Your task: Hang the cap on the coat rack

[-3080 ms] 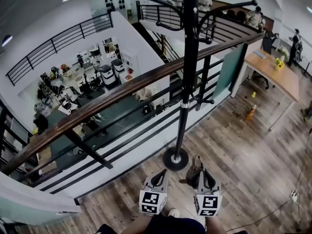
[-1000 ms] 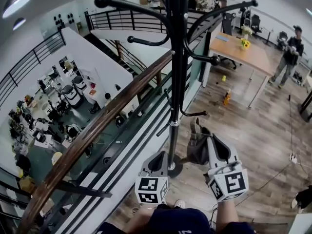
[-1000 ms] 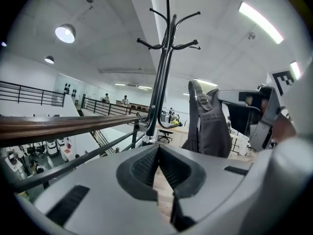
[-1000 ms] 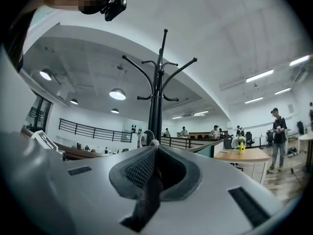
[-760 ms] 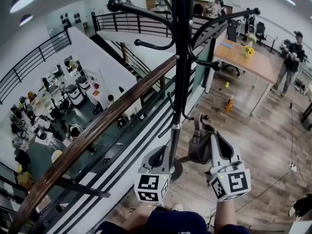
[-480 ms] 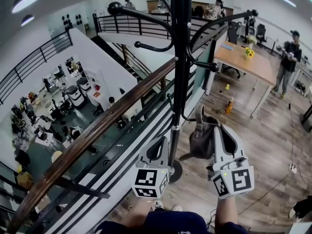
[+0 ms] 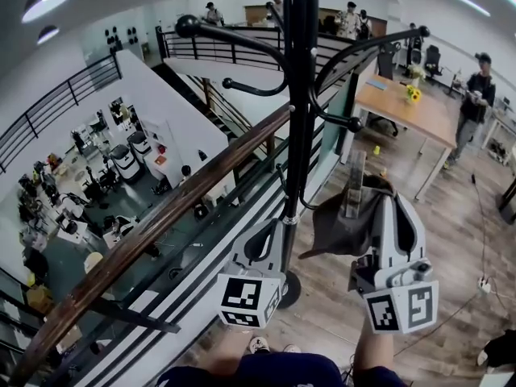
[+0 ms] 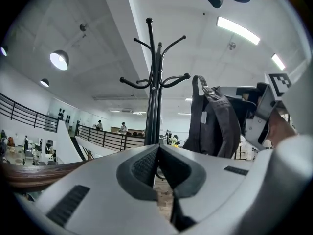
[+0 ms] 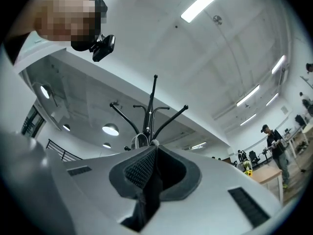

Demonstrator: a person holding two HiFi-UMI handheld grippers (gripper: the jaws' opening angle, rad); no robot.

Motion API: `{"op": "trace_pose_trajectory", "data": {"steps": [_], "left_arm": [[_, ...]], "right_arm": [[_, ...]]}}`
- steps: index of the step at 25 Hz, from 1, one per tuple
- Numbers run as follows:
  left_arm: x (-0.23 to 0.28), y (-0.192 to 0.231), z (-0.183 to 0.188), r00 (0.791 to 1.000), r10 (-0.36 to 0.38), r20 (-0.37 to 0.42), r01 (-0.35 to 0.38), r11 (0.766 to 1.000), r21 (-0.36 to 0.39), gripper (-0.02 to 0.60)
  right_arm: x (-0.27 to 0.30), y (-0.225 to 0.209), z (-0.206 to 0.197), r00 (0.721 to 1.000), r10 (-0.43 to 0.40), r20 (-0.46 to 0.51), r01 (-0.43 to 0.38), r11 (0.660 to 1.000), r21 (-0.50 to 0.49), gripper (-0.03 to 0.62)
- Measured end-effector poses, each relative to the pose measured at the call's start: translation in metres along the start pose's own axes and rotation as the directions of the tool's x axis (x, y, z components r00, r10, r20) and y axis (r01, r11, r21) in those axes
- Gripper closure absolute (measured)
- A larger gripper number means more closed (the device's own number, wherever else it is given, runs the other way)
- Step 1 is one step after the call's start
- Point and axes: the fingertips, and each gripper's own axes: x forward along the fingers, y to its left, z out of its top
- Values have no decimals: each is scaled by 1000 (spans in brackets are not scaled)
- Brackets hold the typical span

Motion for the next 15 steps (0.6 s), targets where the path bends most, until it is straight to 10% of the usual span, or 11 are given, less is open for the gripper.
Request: {"op": "trace_pose_trajectory", "data": {"steps": [15], "left_arm": [[7, 3, 1, 1000, -22, -3, 22, 1000, -20, 580]], "right_arm": [[32, -23, 35, 988, -79, 130, 76, 997, 28, 571]]}}
